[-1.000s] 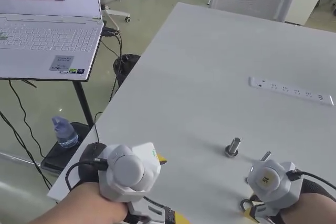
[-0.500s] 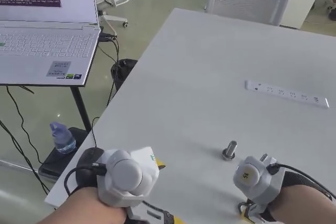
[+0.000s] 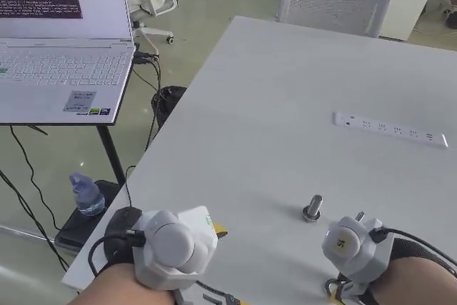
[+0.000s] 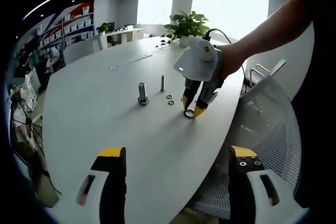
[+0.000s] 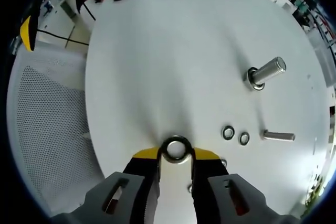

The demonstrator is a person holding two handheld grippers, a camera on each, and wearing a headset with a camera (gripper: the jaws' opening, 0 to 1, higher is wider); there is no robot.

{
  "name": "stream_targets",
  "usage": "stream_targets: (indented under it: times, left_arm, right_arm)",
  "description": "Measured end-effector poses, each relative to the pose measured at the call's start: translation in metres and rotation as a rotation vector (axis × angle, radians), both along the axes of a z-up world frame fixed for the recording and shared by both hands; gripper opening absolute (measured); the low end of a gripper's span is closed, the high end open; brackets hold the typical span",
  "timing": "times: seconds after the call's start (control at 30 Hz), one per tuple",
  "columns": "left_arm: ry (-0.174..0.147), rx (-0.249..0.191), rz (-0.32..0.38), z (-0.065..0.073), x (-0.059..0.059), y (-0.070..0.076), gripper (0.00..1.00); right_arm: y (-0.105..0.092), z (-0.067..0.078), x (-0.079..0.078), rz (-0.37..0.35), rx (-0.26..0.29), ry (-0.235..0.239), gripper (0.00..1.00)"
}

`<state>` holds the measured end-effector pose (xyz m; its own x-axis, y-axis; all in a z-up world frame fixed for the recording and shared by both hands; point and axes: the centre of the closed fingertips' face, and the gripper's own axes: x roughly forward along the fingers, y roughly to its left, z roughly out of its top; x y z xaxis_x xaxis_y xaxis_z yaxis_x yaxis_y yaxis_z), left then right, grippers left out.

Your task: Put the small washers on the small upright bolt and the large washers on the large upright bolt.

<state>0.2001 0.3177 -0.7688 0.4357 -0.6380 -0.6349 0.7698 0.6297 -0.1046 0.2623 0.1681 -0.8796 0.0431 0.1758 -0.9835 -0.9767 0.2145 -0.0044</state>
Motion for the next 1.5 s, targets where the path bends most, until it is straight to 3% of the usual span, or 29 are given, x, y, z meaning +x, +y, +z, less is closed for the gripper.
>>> stream_targets:
  times: [0.33, 0.83, 1.23, 1.5]
  left_arm:
    - [-0.006, 0.002, 0.011, 0.0, 0.002, 0.005, 0.8]
    - [-0.01, -0.008, 0.005, 0.0, 0.005, 0.001, 0.8]
    - [-0.02, -0.011, 0.016, 0.002, 0.007, 0.0, 0.87]
    - [-0.045, -0.04, 0.033, 0.012, 0.014, 0.001, 0.9]
  right_arm:
    - [0.001, 0.001, -0.002, -0.019, 0.011, 0.013, 0.21]
    - [-0.008, 0.01, -0.001, -0.052, 0.001, 0.043, 0.21]
    - [-0.02, 0.032, 0.003, -0.074, 0.004, 0.045, 0.22]
    - [-0.028, 0.052, 0.006, -0.064, 0.01, 0.038, 0.22]
